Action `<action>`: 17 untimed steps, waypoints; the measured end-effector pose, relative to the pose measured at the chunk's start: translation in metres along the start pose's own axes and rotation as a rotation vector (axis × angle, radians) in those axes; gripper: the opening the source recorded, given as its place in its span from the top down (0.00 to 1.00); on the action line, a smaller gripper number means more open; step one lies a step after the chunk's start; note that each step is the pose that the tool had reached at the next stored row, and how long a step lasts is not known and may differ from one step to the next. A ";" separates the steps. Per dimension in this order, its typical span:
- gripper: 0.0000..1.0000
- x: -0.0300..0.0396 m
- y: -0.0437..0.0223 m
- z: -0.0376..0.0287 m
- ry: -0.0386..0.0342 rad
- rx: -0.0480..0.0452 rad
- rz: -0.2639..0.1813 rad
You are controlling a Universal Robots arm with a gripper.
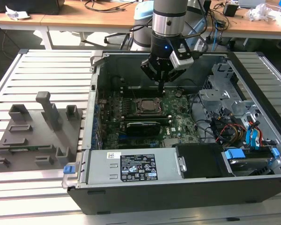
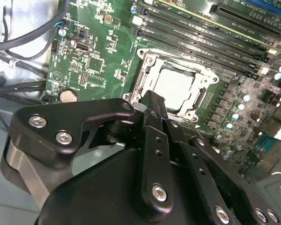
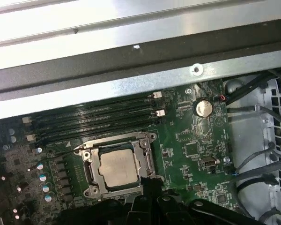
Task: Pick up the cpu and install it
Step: 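Install the first cpu locking lever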
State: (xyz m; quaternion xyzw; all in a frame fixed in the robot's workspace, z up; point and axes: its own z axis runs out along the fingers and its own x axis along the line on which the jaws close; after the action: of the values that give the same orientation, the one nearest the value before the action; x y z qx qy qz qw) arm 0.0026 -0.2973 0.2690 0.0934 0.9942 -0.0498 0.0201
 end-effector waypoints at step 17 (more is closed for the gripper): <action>0.89 0.0000 0.0000 0.0000 -0.0117 -0.0061 -0.123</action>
State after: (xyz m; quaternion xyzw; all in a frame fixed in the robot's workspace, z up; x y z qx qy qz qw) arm 0.0026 -0.2973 0.2691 0.0320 0.9980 -0.0484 0.0231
